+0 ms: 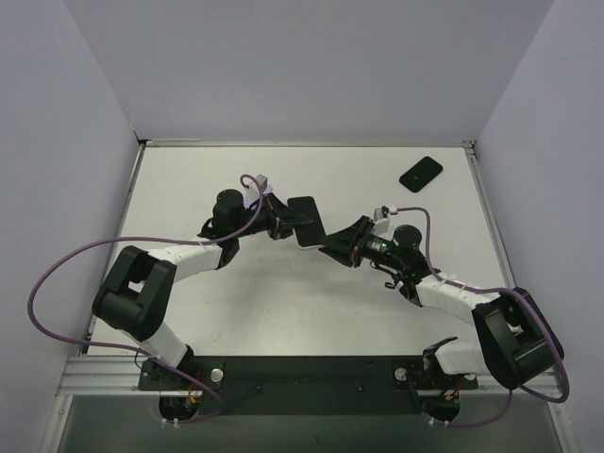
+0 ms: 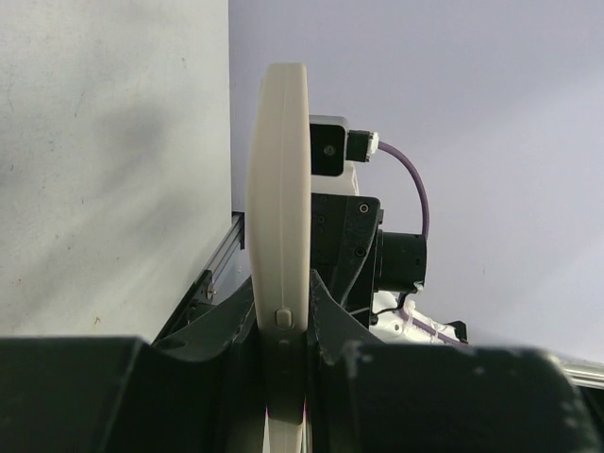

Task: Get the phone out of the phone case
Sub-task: Pick up the phone at the center of the board, then remove the phone case from the phone.

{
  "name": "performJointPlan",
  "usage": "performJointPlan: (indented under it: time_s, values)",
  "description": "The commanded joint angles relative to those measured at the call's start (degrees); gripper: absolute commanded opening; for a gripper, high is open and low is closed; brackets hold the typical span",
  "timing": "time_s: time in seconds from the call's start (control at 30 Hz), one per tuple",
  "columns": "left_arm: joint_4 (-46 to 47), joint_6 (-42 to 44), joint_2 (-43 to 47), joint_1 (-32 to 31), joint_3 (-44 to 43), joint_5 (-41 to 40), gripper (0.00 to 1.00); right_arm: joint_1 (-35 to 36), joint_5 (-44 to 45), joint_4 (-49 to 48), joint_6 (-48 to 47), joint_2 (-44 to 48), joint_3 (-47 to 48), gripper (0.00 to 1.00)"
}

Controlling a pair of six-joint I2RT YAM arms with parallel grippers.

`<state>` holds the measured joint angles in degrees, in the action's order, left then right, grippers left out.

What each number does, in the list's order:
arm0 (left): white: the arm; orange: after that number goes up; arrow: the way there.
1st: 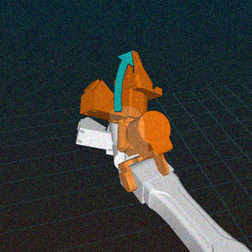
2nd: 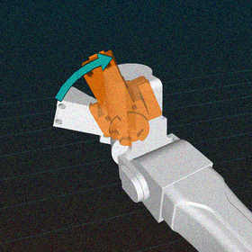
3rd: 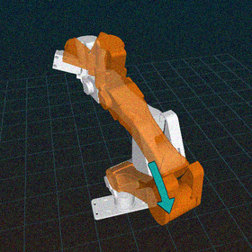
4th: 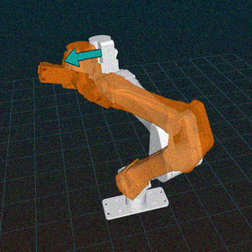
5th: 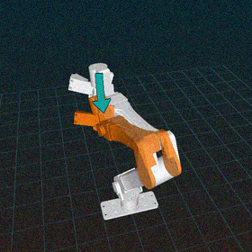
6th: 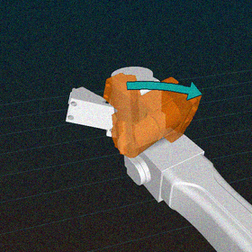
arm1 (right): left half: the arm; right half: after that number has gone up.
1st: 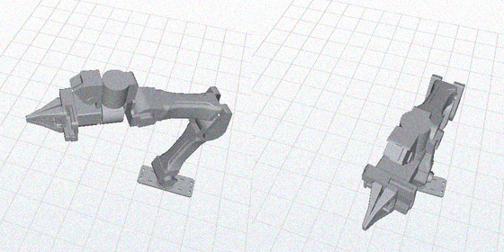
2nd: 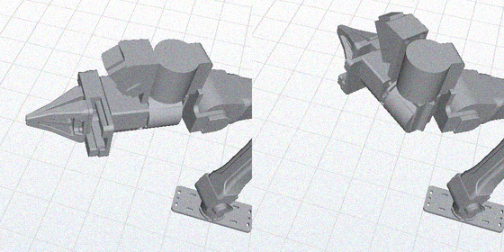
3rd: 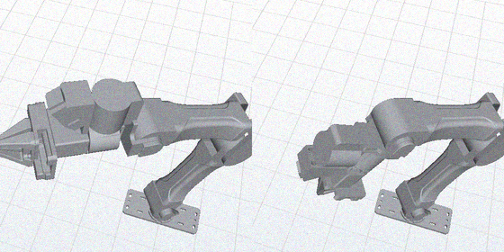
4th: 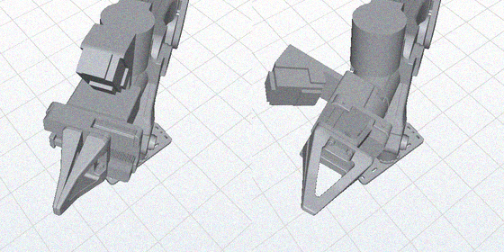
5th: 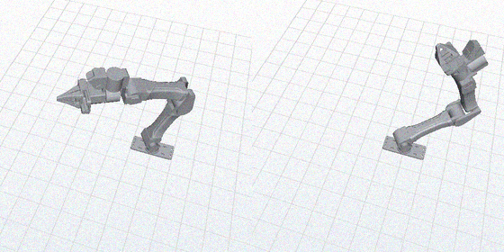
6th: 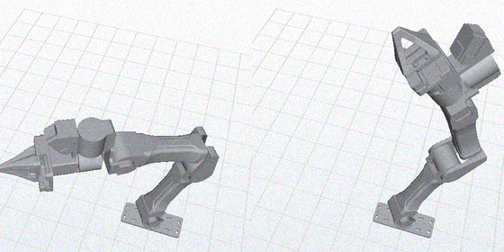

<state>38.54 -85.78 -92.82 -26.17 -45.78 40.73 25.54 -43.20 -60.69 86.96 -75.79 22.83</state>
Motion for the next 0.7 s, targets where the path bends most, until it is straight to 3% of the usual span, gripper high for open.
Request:
performJointPlan:
  time_s: [0.0,0.13,0.23,0.37,0.4,0.5,0.53,0.63,0.67]
  values:
    - [4.6,-0.1,0.4,0.2,-2.3,-0.2,0.03,-0.3,2.2,-3.7,-0.2,3.9,-0.2,0.27]
    - [4.7,-0.2,0.5,0.2,-2.6,-0.2,0.03,-0.2,2.7,-4.6,0.3,3.7,0.2,0.19]
    - [4.8,-0.4,0.7,0.2,-2.5,-0.4,0.03,-0.3,2.8,-5.3,0.2,2.4,0.9,0.25]
    - [4.9,-0.7,1.1,0.2,-2.4,-0.3,0.02,-0.2,4.0,-7.8,1.5,-0.1,0.8,0.24]
    - [5.1,-0.8,1.4,0.2,-2.5,-0.2,0.02,-0.2,4.3,-8.6,1.9,-0.4,0.5,0.21]
    - [5.5,-1.2,1.7,0.4,-2.3,-0.4,0.01,-0.3,5.7,-12.2,3.7,-1.6,-0.2,0.00]
    - [5.6,-1.3,1.8,0.5,-2.3,-0.4,0.02,-0.3,5.8,-14.1,4.3,-2.0,-0.3,0.00]
    - [5.4,-1.7,2.1,1.2,-2.4,-0.2,0.16,-0.2,6.3,-17.0,5.4,-2.6,-1.0,0.00]
    - [5.4,-1.8,2.3,1.9,-2.3,-0.2,0.28,-0.2,6.0,-17.0,5.4,-2.6,-1.0,0.00]
